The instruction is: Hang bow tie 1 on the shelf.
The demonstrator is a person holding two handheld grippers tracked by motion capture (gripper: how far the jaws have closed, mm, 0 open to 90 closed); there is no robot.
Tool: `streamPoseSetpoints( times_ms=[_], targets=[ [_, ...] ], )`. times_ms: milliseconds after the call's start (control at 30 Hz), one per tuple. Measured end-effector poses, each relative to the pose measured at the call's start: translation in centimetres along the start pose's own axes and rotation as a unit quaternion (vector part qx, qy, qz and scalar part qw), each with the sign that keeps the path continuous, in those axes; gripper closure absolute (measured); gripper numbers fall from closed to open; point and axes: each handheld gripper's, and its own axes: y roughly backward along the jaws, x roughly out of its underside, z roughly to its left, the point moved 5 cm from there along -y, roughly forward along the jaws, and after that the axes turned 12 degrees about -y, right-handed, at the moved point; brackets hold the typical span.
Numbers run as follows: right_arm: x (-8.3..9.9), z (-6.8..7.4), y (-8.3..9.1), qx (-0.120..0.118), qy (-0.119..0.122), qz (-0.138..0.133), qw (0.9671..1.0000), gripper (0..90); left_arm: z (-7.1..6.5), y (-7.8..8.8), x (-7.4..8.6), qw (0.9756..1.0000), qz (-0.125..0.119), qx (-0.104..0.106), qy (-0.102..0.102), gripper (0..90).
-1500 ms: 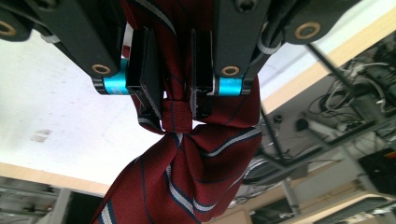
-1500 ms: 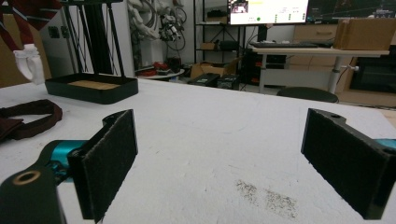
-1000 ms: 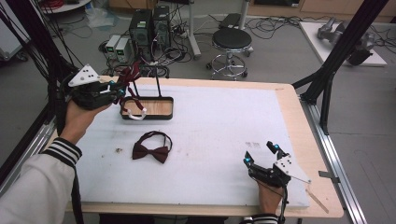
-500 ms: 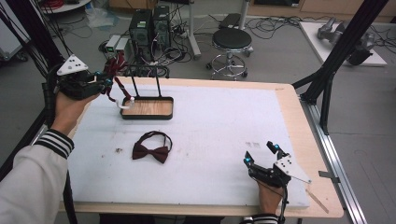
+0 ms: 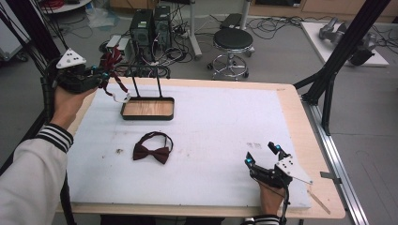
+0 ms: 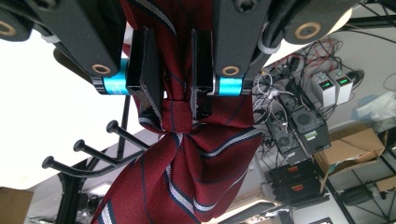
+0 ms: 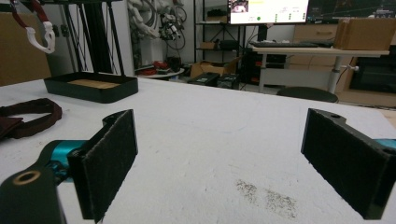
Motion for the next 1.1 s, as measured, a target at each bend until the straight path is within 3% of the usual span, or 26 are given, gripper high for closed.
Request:
streamPoseSetpoints(
  times_ms=[500,733,1100],
  targets=[
    [0.0,0.0,0.0,0.0,0.001,-0.001,1.0,9.8,1.4,-1.8,0.3,0.9995,0.008,-0.03,0.004,74.2],
    [0.0,0.0,0.0,0.002,0.001,0.0,1.0,9.8,2.4,-2.4,1.3,0.9986,0.019,-0.046,0.017,74.2],
    [0.0,0.0,0.0,0.004,0.001,0.0,1.0,9.8,2.7,-3.1,2.9,0.997,0.046,-0.062,0.008,74.3]
  ],
)
